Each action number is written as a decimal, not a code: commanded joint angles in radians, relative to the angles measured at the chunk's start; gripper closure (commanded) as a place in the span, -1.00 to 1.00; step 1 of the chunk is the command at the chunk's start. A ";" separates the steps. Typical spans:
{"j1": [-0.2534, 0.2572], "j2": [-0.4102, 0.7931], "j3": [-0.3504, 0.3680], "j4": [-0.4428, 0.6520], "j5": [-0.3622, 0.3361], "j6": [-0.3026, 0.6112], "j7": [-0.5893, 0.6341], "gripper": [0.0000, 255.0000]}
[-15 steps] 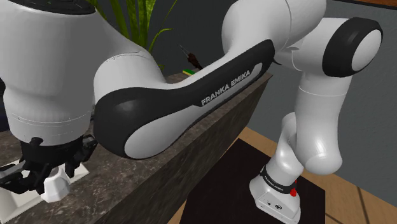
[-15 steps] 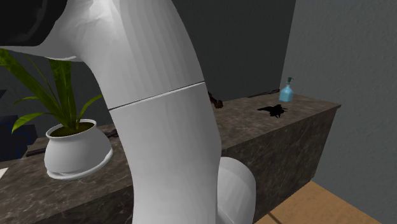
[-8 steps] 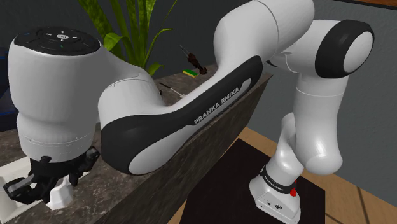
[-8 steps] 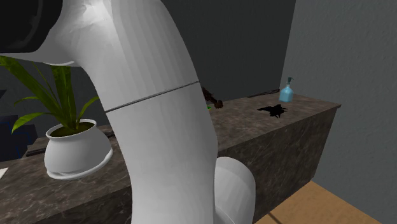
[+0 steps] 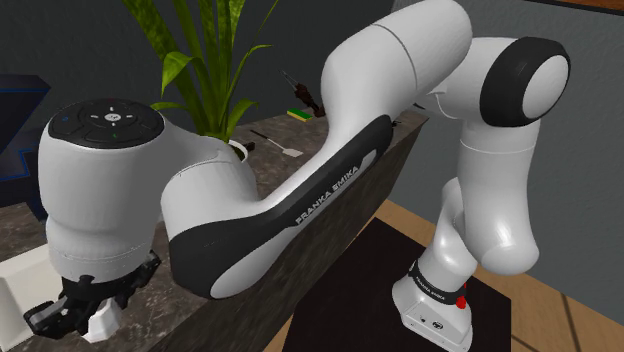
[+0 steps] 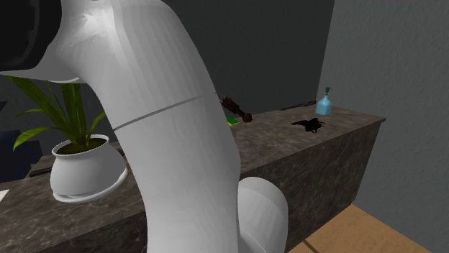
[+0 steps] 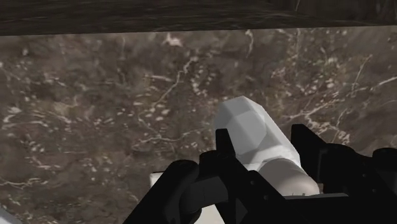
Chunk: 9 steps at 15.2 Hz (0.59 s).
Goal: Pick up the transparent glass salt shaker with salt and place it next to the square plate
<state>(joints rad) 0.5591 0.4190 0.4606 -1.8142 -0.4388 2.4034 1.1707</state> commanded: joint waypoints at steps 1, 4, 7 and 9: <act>0.002 0.008 -0.004 -0.005 -0.008 0.013 0.006 1.00; 0.002 0.008 -0.004 -0.005 -0.008 0.013 0.006 1.00; 0.002 0.008 -0.004 -0.005 -0.008 0.013 0.006 1.00; 0.002 0.008 -0.004 -0.005 -0.008 0.013 0.006 -1.00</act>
<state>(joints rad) 0.5614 0.4268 0.4563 -1.8193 -0.4464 2.4160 1.1767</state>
